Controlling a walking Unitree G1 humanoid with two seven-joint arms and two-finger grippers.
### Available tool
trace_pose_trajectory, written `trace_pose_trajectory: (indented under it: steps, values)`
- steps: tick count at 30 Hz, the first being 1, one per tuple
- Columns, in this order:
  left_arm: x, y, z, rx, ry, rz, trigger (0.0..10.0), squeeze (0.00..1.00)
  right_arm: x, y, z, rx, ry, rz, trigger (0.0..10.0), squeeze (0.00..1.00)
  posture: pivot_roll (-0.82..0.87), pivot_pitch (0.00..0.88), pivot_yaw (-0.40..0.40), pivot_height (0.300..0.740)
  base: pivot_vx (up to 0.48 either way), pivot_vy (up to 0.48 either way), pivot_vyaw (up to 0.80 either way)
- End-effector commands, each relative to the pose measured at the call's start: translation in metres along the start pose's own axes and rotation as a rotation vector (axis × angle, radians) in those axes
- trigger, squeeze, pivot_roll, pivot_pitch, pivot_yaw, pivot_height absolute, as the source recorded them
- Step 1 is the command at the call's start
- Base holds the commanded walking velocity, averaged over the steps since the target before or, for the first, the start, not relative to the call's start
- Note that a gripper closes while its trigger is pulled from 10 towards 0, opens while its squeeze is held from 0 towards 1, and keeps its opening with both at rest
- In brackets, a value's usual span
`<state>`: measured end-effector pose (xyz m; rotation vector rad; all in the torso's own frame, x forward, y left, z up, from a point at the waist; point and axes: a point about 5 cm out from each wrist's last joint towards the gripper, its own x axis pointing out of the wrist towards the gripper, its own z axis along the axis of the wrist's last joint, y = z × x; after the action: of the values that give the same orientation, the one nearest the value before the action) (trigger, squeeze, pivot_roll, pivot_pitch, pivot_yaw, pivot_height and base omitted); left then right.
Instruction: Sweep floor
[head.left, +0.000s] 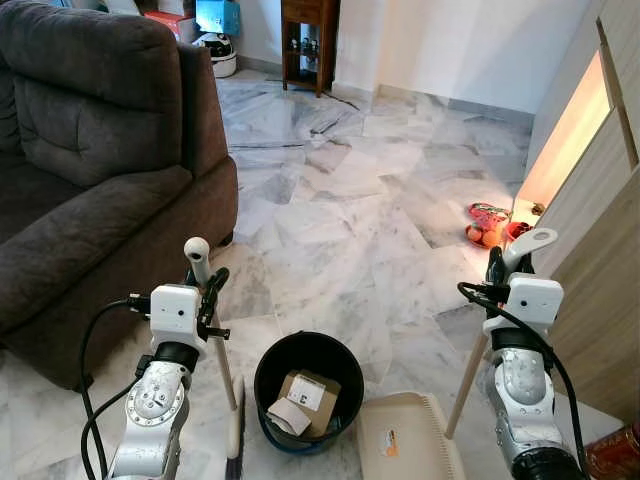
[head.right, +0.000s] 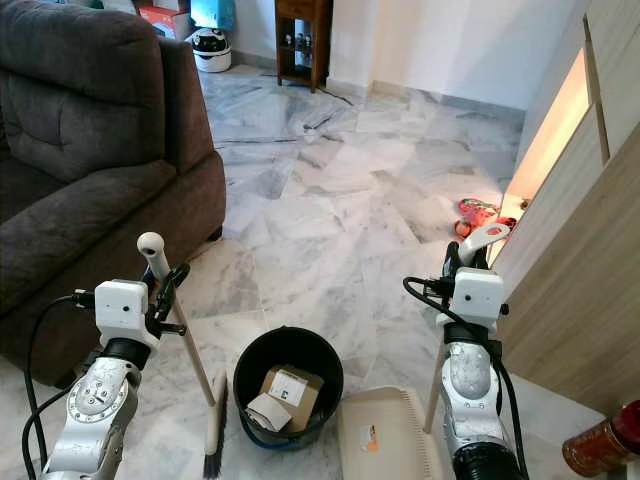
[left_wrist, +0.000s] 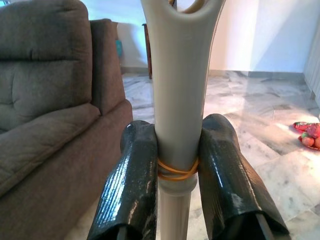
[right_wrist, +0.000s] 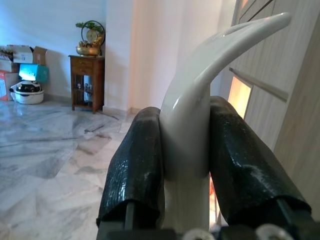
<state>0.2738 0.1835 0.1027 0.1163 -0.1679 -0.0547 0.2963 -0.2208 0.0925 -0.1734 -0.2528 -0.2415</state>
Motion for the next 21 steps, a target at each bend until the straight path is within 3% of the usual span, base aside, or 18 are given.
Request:
trace_pose_trajectory:
  steps: [1,21]
  values:
    - [0.0031,0.0012,0.0126,0.012,-0.065,0.000,10.0,0.00,0.0027,0.0013,0.0053,-0.004,-0.030,0.011,10.0,0.00,0.06,0.000,-0.028,0.740,-0.281,0.000,0.00]
    - [0.0027,-0.0002,0.0122,0.008,-0.064,0.007,10.0,0.00,0.0031,0.0002,0.0039,-0.012,-0.023,0.014,10.0,0.00,0.06,0.000,-0.031,0.740,-0.271,0.000,0.00]
